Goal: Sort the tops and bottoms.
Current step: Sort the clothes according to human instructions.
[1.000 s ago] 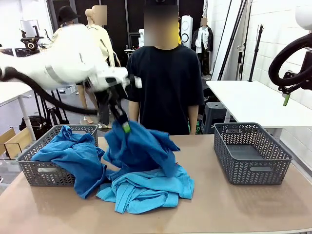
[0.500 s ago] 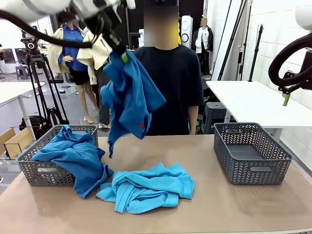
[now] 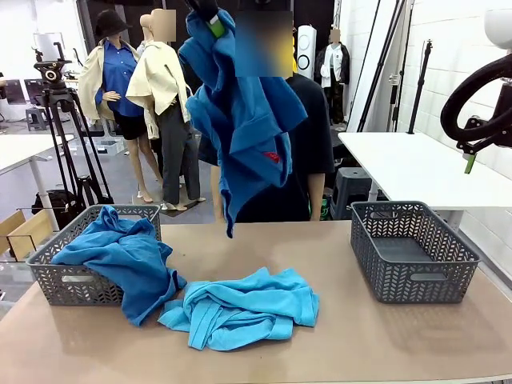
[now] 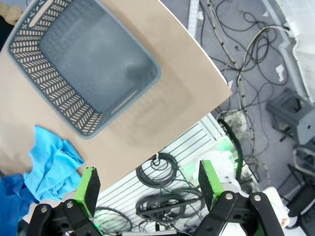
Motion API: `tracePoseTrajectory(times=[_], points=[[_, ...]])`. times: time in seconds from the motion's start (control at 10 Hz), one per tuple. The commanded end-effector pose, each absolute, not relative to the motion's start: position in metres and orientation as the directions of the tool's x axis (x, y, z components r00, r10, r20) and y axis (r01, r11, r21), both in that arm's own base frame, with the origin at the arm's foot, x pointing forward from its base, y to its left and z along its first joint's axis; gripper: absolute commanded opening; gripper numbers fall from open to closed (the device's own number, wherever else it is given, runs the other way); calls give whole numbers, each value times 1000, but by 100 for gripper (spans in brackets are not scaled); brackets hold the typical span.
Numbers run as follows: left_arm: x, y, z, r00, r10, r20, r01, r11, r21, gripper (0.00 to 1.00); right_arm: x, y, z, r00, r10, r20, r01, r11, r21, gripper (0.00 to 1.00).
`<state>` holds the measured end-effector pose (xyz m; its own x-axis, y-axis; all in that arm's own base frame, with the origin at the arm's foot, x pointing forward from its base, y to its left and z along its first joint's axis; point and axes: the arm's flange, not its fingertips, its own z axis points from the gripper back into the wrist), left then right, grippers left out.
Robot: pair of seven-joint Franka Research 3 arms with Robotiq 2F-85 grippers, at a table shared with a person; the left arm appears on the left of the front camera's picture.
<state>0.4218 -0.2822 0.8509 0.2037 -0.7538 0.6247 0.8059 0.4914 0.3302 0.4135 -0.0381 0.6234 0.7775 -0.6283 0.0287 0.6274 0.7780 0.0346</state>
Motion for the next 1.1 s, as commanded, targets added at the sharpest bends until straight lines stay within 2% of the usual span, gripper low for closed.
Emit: tracePoseTrajectory(times=[0.0,0.1,0.2,1.0], points=[[421,-277,856,229,-763,604,825,482,296,0,413,-39,625,781,-624,23,624,781,34,100],[423,-265,862,240,-769,593,866,446,227,0,413,-39,625,781,-624,23,624,781,34,100],[418,-282,852,210,-760,615,813,485,322,0,413,-39,625,781,-624,23,624,781,34,100],[418,-282,852,210,-760,615,813,485,322,0,413,-39,625,781,-624,23,624,781,34,100]])
